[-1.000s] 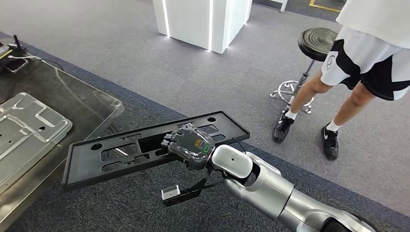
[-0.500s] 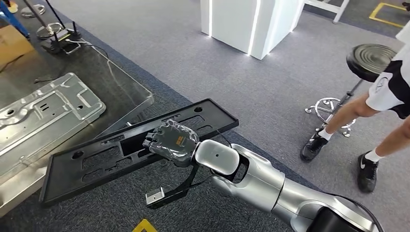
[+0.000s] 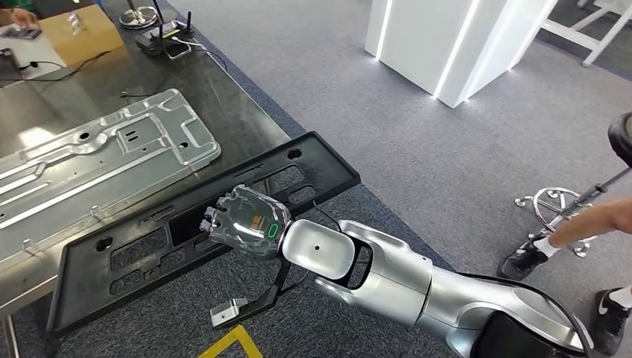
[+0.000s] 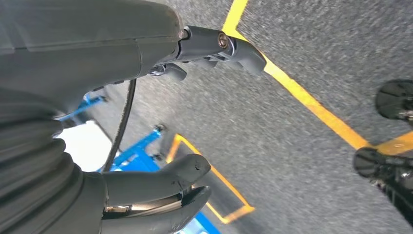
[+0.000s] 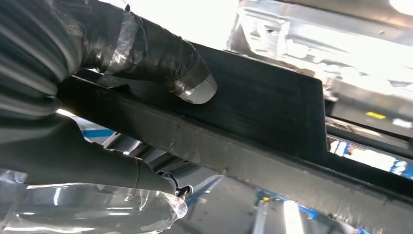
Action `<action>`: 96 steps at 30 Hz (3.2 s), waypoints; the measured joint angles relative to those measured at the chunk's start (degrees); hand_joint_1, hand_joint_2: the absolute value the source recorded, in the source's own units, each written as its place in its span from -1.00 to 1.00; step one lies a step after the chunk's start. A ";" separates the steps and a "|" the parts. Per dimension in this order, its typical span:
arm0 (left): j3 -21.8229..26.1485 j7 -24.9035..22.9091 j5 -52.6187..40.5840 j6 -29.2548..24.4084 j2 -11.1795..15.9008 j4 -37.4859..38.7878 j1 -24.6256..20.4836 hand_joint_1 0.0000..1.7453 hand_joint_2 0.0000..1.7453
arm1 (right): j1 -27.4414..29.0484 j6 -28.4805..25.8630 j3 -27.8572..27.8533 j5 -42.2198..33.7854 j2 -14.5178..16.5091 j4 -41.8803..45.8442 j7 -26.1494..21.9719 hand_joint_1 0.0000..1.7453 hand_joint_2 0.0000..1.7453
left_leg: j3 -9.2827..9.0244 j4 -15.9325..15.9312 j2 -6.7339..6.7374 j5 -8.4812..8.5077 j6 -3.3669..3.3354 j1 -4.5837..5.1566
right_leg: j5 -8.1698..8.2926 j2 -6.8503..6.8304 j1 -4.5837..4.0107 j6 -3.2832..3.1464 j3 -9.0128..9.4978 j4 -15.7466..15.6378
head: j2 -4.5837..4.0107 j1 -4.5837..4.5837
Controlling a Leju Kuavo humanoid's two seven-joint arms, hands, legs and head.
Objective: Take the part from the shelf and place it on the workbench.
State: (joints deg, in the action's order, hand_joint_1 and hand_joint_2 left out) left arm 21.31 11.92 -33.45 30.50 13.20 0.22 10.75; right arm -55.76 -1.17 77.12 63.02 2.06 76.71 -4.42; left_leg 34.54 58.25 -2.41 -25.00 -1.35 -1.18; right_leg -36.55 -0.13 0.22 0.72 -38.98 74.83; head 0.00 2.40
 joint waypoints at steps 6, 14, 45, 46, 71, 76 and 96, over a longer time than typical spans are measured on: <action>0.97 0.20 -1.90 -0.07 -0.09 0.00 -0.18 -1.00 1.00 | -1.10 1.68 1.40 1.33 0.52 1.17 0.81 1.00 1.00 | 0.02 0.46 -5.16 -0.32 0.69 0.08 | 9.28 4.63 0.05 -1.33 4.98 -14.56 | 0.00 0.02; 1.60 0.38 -2.54 -0.01 -0.01 0.00 -0.14 -1.00 1.00 | -2.39 2.13 2.11 1.55 1.68 1.49 0.88 1.00 1.00 | 6.35 12.19 1.53 -5.89 3.11 -0.24 | 9.08 -0.97 0.25 -2.53 7.38 -17.54 | 0.00 0.06; 8.39 -0.13 -3.85 -0.78 -0.14 0.00 0.52 -1.00 1.00 | -5.85 0.26 -0.62 1.35 -2.33 -1.07 0.20 1.00 1.00 | -0.05 0.53 -1.96 -0.56 0.68 0.49 | 9.35 1.35 -0.81 -1.39 5.14 -15.70 | 0.00 0.00; 8.55 -0.13 -3.96 -0.78 -0.15 0.00 0.52 -1.00 1.00 | -5.87 0.49 -0.69 1.22 -2.43 -1.01 0.18 1.00 1.00 | -0.08 0.49 -1.96 -0.55 0.70 0.49 | 9.35 1.35 -0.81 -1.42 5.14 -15.70 | 0.00 0.00; 10.62 -0.12 -5.20 -1.14 -0.46 0.00 0.46 -1.00 1.00 | -6.78 2.36 -0.89 -0.90 -3.52 0.40 -0.03 1.00 1.00 | -0.08 0.42 -1.97 -0.47 0.86 0.68 | 9.36 1.35 -0.57 -1.43 5.17 -15.69 | 0.00 0.00; 10.72 -0.12 -5.49 -1.16 -0.48 0.00 0.45 -1.00 1.00 | -6.81 2.45 -0.89 -1.01 -3.57 0.43 -0.23 1.00 1.00 | -0.08 0.42 -1.97 -0.47 0.86 0.68 | 9.36 1.35 -0.58 -1.43 5.16 -15.69 | 0.00 0.00; 10.88 0.38 -5.74 -1.19 -0.89 0.00 0.53 -1.00 1.00 | -6.90 3.20 -0.85 -1.55 -4.17 1.17 -0.06 1.00 1.00 | -2.21 -2.56 -1.08 0.51 -0.51 -0.13 | 3.22 0.84 0.70 0.64 -1.53 -2.04 | 0.00 -0.01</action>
State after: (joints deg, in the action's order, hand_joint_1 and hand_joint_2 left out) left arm 32.20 12.31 -39.19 29.31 12.32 0.22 11.29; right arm -62.66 2.02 76.27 61.47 -2.11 77.88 -4.48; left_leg 32.34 55.70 -3.49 -24.48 -1.85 -1.31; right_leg -33.33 0.71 0.93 1.36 -40.51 72.79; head 0.00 2.39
